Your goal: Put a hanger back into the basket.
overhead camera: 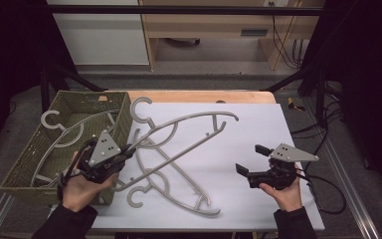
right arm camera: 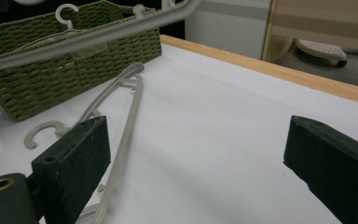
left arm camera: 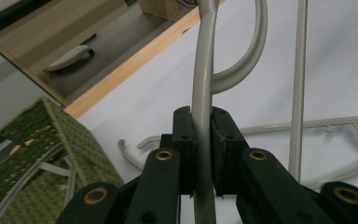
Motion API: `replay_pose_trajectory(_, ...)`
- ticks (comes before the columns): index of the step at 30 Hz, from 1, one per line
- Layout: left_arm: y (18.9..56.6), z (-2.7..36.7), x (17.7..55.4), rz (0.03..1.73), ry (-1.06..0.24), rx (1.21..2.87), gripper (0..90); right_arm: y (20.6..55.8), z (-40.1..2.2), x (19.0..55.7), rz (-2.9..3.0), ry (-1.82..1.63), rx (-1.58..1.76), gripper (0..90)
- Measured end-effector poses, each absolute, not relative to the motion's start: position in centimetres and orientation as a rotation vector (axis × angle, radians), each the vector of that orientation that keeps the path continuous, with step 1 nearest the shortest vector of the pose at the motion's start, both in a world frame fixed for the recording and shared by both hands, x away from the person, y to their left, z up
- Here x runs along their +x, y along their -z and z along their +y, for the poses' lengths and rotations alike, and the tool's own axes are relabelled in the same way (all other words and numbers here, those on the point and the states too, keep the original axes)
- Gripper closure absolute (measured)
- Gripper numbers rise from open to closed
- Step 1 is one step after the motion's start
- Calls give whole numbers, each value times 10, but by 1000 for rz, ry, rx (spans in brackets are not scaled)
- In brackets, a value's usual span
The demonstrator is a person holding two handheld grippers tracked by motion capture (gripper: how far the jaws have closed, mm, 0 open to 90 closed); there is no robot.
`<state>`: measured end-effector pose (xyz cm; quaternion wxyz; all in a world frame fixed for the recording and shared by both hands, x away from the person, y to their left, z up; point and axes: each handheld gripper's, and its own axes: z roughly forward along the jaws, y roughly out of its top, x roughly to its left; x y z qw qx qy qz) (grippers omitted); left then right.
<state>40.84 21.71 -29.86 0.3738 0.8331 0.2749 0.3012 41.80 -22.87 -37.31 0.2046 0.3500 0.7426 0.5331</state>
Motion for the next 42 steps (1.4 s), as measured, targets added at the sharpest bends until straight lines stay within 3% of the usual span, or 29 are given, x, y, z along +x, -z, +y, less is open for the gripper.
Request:
replay_pose_trajectory(18,253,300,436,828,-926,2102,816,379,-228,421,2077,-1458,999,60)
replay_pose_trajectory(34,288,385,466,1015,-964,2085,816,381,-228,422,2085,-1454,1008,57)
replay_pose_trajectory(42,298,407,469,1068,-974,2086,816,381,-228,423,2085,-1452,1012,54)
